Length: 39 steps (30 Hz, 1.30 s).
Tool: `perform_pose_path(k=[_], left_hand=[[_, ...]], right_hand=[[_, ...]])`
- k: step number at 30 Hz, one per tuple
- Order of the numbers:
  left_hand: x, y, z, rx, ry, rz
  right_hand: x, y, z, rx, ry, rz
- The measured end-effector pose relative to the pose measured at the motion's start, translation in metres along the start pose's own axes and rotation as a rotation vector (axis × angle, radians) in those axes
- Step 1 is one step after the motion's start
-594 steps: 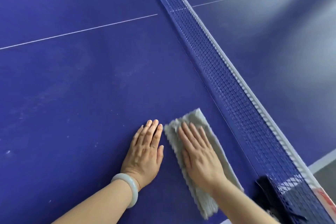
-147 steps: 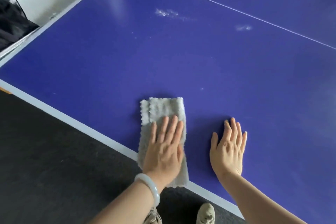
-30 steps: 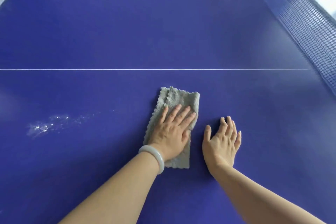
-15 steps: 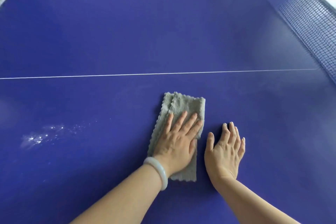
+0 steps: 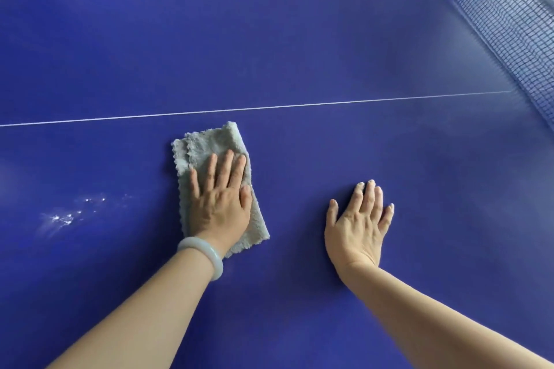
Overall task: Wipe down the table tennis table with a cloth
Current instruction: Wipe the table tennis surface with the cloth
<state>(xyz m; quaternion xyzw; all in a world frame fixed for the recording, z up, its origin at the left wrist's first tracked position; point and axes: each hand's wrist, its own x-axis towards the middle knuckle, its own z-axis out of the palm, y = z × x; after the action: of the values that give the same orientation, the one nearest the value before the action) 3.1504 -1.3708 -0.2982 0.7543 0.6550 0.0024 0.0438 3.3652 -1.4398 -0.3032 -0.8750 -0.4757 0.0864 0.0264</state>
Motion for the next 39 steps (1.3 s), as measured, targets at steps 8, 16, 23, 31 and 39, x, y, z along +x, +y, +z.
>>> perform_pose_path(k=[8,16,23,31,39], left_hand=[[-0.121,0.042,0.0,-0.049,-0.067,0.076],[-0.113,0.039,-0.001,-0.075,-0.137,0.107],[-0.035,0.0,-0.003,-0.029,-0.175,0.476],[0.053,-0.094,-0.005,-0.034,-0.032,0.011],[-0.032,-0.102,-0.003,-0.03,-0.001,-0.389]], right_hand=[[-0.004,-0.005,-0.008,-0.023,-0.03,-0.036],[-0.032,-0.067,0.011,0.218,0.005,-0.434],[-0.031,-0.073,0.014,0.23,0.013,-0.336],[-0.032,-0.076,0.017,0.189,0.041,-0.298],[-0.033,-0.078,0.018,0.151,0.04,-0.312]])
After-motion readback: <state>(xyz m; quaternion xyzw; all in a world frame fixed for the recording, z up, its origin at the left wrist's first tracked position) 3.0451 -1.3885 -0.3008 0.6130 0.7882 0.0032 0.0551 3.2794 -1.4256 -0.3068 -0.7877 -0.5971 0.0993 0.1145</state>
